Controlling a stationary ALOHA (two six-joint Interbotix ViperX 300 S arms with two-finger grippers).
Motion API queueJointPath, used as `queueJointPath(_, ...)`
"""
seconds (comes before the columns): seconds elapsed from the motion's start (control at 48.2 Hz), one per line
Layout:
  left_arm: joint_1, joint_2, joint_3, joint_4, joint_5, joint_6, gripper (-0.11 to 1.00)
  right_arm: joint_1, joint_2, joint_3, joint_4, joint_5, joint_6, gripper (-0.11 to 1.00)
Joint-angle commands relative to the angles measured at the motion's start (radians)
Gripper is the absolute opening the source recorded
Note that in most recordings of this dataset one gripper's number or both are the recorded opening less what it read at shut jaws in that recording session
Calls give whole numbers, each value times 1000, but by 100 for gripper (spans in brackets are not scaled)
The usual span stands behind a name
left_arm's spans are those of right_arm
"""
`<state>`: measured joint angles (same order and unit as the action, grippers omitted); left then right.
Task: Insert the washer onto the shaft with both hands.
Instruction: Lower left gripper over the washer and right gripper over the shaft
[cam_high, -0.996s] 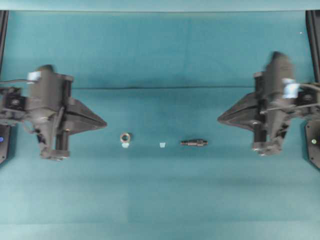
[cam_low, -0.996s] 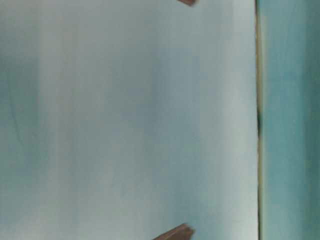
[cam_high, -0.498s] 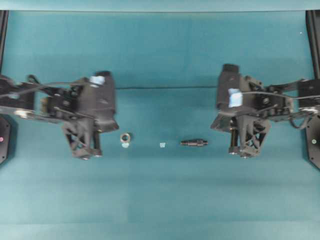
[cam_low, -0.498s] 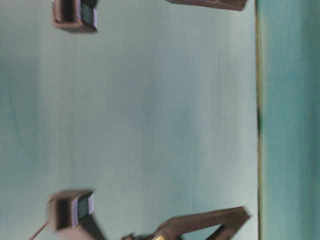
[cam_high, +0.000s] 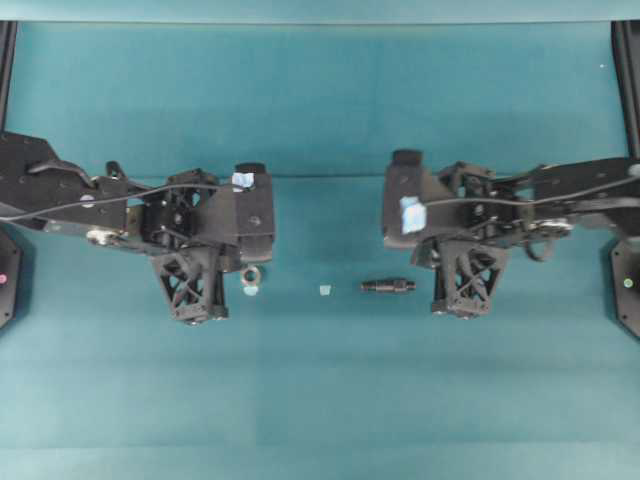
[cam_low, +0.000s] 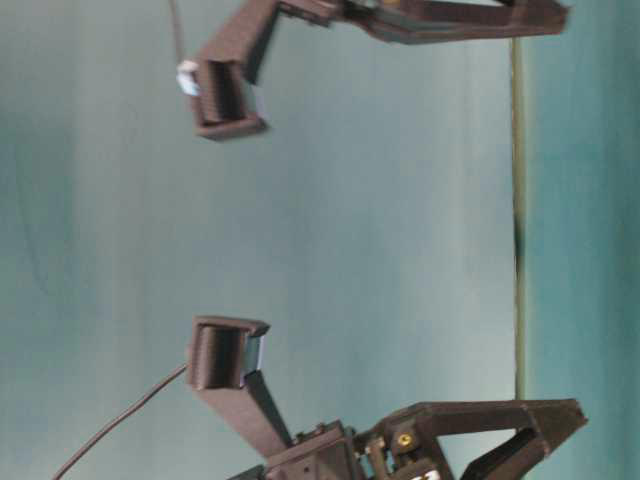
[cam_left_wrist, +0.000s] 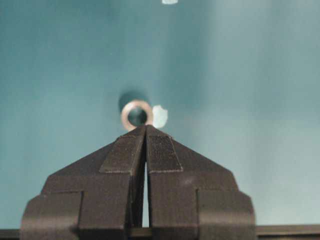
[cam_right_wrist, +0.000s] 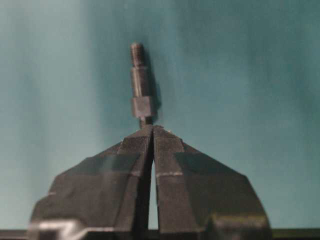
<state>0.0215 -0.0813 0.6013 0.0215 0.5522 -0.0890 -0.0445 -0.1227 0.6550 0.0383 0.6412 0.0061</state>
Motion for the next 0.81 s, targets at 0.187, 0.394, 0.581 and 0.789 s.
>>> queueJointPath(0.187, 8, 31, -15, 6, -15, 55, 2, 3, 40, -40, -2, -6, -91, -8)
queueJointPath(0.394, 8, 55, -26, 6, -15, 74, 2, 5, 58, -41, -2, -9, -97, -8)
queueJointPath(0.581, 9, 58, -25, 6, -20, 74, 2, 6, 64, -41, -2, -12, -91, -8)
queueJointPath(0.789, 5, 58, -12, 6, -63, 75, 2, 8, 66, -34, -2, -83, -89, -7)
